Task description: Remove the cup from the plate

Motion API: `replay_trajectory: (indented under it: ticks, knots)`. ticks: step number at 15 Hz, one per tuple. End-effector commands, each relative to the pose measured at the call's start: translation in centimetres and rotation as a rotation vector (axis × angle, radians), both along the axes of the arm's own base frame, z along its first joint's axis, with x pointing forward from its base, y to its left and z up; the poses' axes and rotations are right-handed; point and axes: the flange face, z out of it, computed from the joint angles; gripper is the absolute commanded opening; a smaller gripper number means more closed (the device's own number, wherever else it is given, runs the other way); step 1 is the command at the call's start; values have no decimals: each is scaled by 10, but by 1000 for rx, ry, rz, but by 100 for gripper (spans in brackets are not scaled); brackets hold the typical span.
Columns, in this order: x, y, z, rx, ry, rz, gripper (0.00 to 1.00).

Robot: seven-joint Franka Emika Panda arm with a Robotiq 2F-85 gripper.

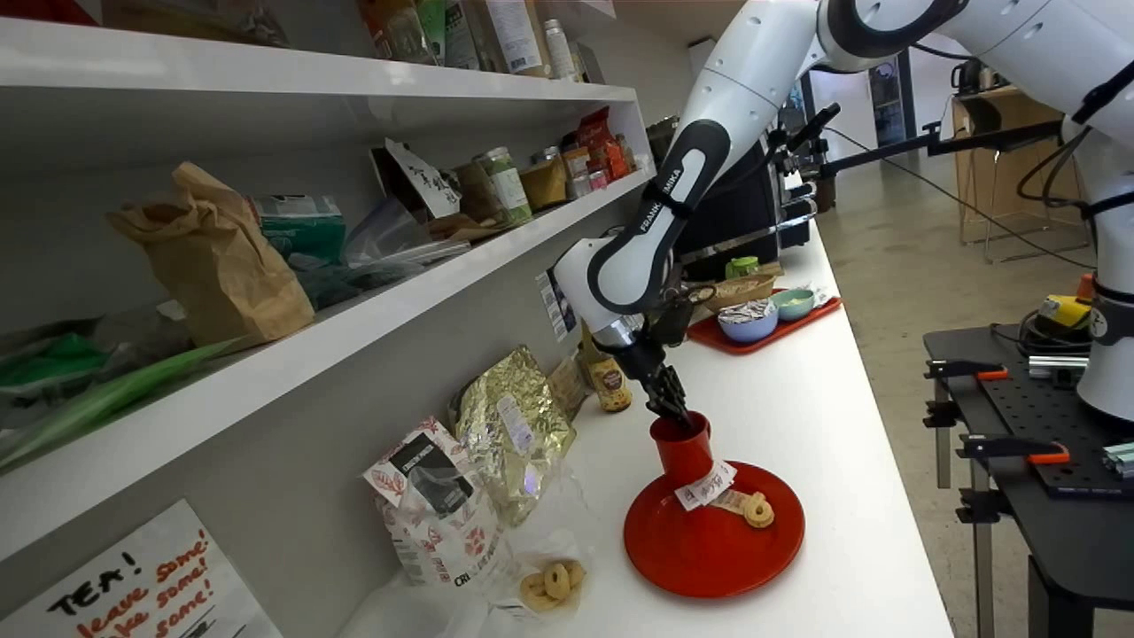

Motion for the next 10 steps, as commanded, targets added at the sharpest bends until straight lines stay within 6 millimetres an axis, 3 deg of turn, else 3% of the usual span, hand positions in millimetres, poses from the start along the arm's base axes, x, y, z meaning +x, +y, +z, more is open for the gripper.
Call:
replay_trajectory:
  ticks: [1, 6, 10]
  knots:
    - [-2, -38, 15, 26, -3, -63, 2]
    - [-12, -103, 3, 31, 11, -178, 2]
    - [-22, -136, -10, 24, 36, -237, 2]
